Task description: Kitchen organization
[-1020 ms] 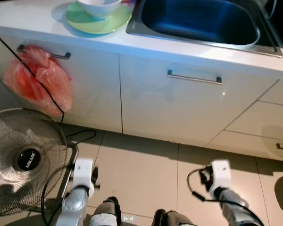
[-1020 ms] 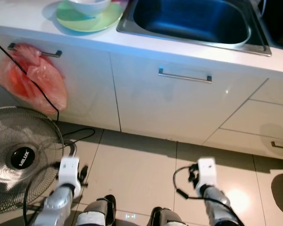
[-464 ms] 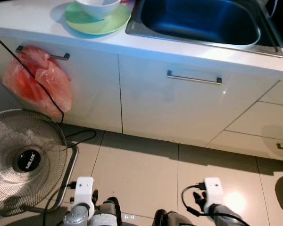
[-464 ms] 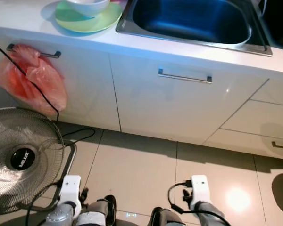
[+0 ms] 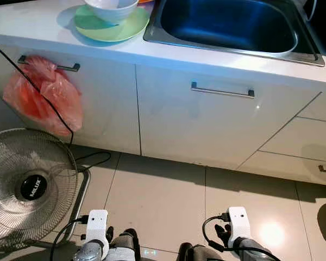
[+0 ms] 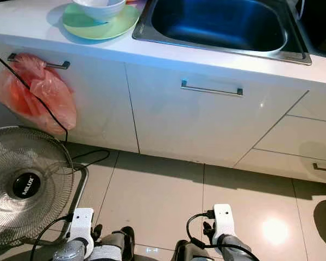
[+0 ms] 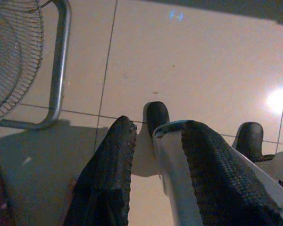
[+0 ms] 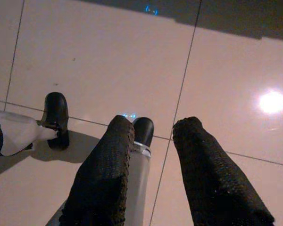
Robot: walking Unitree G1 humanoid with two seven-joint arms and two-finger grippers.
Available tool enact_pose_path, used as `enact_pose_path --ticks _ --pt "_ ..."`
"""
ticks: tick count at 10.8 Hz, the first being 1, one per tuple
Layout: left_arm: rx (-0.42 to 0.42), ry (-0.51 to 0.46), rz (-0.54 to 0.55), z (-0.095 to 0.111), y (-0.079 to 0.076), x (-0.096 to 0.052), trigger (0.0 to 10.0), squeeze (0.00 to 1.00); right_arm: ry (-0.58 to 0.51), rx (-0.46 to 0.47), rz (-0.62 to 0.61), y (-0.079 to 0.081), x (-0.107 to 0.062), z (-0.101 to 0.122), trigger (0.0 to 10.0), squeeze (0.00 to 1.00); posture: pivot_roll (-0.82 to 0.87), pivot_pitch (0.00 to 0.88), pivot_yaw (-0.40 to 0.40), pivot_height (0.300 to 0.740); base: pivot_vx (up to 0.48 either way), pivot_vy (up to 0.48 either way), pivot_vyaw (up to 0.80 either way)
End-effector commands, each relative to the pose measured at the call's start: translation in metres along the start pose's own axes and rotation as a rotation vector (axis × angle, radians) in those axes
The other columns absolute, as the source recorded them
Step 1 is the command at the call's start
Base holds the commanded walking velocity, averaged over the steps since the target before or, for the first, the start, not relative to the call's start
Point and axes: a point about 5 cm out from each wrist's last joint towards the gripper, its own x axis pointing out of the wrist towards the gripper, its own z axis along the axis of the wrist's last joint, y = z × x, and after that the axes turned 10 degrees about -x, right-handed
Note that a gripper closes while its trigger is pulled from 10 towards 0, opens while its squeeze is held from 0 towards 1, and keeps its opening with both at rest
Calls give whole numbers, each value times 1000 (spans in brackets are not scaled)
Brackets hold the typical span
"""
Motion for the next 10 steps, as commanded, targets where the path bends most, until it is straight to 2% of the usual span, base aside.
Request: enact_pose_path --ticks 1,3,5,8,10 --pt "-2 44 5 -10 3 -2 10000 0 30 9 0 -2 -2 -7 10000 0 118 172 -39 740 0 0 0" --pt "4 46 1 -11 3 -2 10000 0 25 20 6 -2 -2 -7 10000 0 129 164 -38 740 0 0 0" --pt "7 49 6 -11 4 -3 10000 0 35 12 24 0 -2 -8 10000 0 132 160 -38 740 0 0 -578" --pt "7 48 8 -11 3 -2 10000 0 28 19 12 -4 -3 -8 10000 0 132 177 -44 740 0 0 0" --pt "6 46 9 -10 3 -2 10000 0 30 16 14 -4 -3 -8 10000 0 138 186 -47 740 272 0 0"
